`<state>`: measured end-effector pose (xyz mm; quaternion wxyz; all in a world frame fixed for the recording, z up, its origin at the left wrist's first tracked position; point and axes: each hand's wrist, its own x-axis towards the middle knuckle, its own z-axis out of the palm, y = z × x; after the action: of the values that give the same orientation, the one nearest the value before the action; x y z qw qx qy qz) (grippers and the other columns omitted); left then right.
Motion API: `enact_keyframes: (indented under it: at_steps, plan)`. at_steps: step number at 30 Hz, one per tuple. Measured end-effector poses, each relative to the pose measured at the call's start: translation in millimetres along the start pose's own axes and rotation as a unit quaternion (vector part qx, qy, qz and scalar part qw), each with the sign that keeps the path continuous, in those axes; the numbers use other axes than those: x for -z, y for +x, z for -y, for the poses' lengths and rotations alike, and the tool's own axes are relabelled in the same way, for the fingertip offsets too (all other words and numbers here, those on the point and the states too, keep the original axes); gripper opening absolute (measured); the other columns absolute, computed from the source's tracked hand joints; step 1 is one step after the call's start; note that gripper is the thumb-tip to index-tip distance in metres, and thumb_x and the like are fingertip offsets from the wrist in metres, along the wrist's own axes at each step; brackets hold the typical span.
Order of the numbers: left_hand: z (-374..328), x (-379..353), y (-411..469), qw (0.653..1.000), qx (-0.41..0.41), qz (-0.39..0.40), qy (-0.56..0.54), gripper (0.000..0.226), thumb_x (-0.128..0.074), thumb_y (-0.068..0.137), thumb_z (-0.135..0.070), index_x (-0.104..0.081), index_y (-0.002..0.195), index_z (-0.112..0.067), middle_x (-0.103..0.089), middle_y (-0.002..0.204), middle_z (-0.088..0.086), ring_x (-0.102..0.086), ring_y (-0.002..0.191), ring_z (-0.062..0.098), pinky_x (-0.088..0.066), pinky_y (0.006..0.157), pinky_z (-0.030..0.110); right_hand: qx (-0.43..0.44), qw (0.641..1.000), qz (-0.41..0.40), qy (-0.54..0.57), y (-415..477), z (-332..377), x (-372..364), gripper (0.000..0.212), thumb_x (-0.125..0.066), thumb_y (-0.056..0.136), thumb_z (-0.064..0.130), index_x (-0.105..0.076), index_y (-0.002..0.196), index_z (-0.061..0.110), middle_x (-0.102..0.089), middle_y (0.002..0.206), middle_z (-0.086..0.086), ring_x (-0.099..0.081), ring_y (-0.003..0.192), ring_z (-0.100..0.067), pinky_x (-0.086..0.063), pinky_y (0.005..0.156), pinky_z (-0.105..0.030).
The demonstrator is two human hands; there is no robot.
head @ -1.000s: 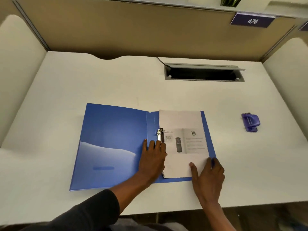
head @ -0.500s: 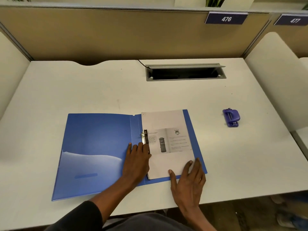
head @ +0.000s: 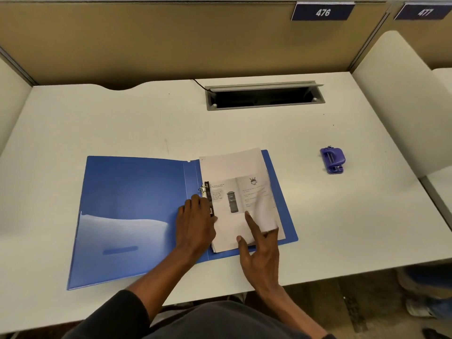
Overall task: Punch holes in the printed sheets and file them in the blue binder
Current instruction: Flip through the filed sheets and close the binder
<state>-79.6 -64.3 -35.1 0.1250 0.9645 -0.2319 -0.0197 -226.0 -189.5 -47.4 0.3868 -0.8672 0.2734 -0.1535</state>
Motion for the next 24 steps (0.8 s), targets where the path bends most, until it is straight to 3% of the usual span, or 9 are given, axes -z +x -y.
enact_keyframes:
  at_steps: [3, 6, 11, 13, 15, 18, 19, 22, 24]
  plan:
    - [-10.7, 23.7, 8.7, 0.995, 0.042, -0.011, -0.089, 0.044, -0.086, 0.081, -0.036, -0.063, 0.111, -0.013, -0.061, 0.114, 0.007, -0.058, 0.104, 0.028, -0.051, 0.083, 0.041, -0.033, 0.994, -0.019, 0.103, 1.6, 12.0, 2.0, 0.073, -0.073, 0.091, 0.044, -0.037, 0.155, 0.045, -0.028, 0.166, 0.005, -0.030, 0.153, -0.025, -0.046, 0.110, -0.046]
    - [-24.4, 51.7, 18.1, 0.966, 0.089, -0.018, -0.243, 0.032, -0.082, 0.086, -0.046, -0.066, 0.094, -0.020, -0.065, 0.103, -0.001, -0.060, 0.100, 0.020, -0.052, 0.079, 0.036, -0.048, 0.994, -0.038, 0.090, 6.2, 19.8, 6.1, 0.077, -0.066, 0.091, 0.056, -0.033, 0.158, 0.037, -0.035, 0.162, -0.002, -0.037, 0.148, -0.025, -0.053, 0.107, -0.053]
    - [-38.7, 103.5, 36.2, 0.813, 0.285, 0.099, -0.497, 0.075, -0.071, 0.074, -0.083, -0.072, 0.094, -0.010, -0.080, 0.086, 0.003, -0.078, 0.082, 0.024, -0.067, 0.075, 0.048, 0.193, 0.981, 0.009, 0.032, 4.3, 44.1, 17.0, 0.066, -0.072, 0.095, 0.035, -0.049, 0.152, 0.013, -0.046, 0.159, -0.007, -0.039, 0.150, -0.023, -0.049, 0.113, -0.041]
    - [-33.5, 111.4, 39.6, 0.787, 0.301, 0.124, -0.523, 0.079, -0.078, 0.068, -0.080, -0.074, 0.097, -0.006, -0.081, 0.086, 0.006, -0.079, 0.082, 0.028, -0.067, 0.074, 0.047, 0.267, 0.962, 0.046, 0.022, -0.8, 57.0, 17.4, 0.060, -0.074, 0.095, 0.029, -0.055, 0.147, 0.005, -0.053, 0.155, -0.009, -0.044, 0.148, -0.024, -0.052, 0.110, -0.043]
    - [-27.4, 115.7, 37.2, 0.798, 0.291, 0.115, -0.516, 0.055, -0.086, 0.077, -0.060, -0.078, 0.100, -0.011, -0.082, 0.092, 0.003, -0.080, 0.085, 0.025, -0.067, 0.076, 0.042, 0.316, 0.946, 0.070, 0.007, -7.0, 64.9, 16.8, 0.054, -0.075, 0.095, 0.029, -0.062, 0.141, 0.006, -0.056, 0.153, -0.007, -0.047, 0.146, -0.020, -0.054, 0.107, -0.041]
    - [-14.0, 112.1, 29.2, 0.854, 0.278, 0.050, -0.436, 0.026, -0.084, 0.088, -0.030, -0.075, 0.108, -0.015, -0.080, 0.110, 0.007, -0.077, 0.094, 0.026, -0.065, 0.082, 0.042, 0.297, 0.951, 0.065, 0.047, -15.4, 69.0, 19.1, 0.039, -0.077, 0.093, 0.033, -0.072, 0.128, 0.017, -0.059, 0.149, -0.002, -0.054, 0.138, -0.015, -0.055, 0.103, -0.029]
    - [-7.8, 109.4, 27.0, 0.865, 0.284, 0.034, -0.413, 0.027, -0.083, 0.089, -0.026, -0.075, 0.112, -0.014, -0.078, 0.114, 0.008, -0.075, 0.097, 0.028, -0.064, 0.084, 0.043, 0.268, 0.959, 0.051, 0.074, -15.4, 69.6, 21.6, 0.034, -0.077, 0.093, 0.035, -0.072, 0.123, 0.019, -0.060, 0.145, -0.001, -0.057, 0.133, -0.014, -0.056, 0.099, -0.026]
    - [10.5, 106.5, 20.0, 0.852, 0.309, 0.010, -0.423, 0.032, -0.084, 0.087, -0.022, -0.071, 0.116, -0.015, -0.074, 0.114, 0.006, -0.072, 0.106, 0.031, -0.060, 0.087, 0.042, 0.129, 0.985, -0.012, 0.111, -4.1, 61.4, 29.1, 0.027, -0.070, 0.097, 0.038, -0.062, 0.119, 0.026, -0.061, 0.130, 0.005, -0.060, 0.121, -0.014, -0.058, 0.093, -0.033]
    - [19.2, 107.9, 14.0, 0.863, 0.309, -0.019, -0.398, 0.057, -0.088, 0.083, -0.021, -0.059, 0.131, -0.012, -0.068, 0.119, 0.003, -0.067, 0.112, 0.028, -0.053, 0.088, 0.036, 0.012, 0.998, -0.059, 0.030, 11.0, 43.2, 32.8, 0.036, -0.068, 0.097, 0.045, -0.056, 0.126, 0.028, -0.060, 0.128, 0.003, -0.057, 0.120, -0.014, -0.056, 0.095, -0.040]
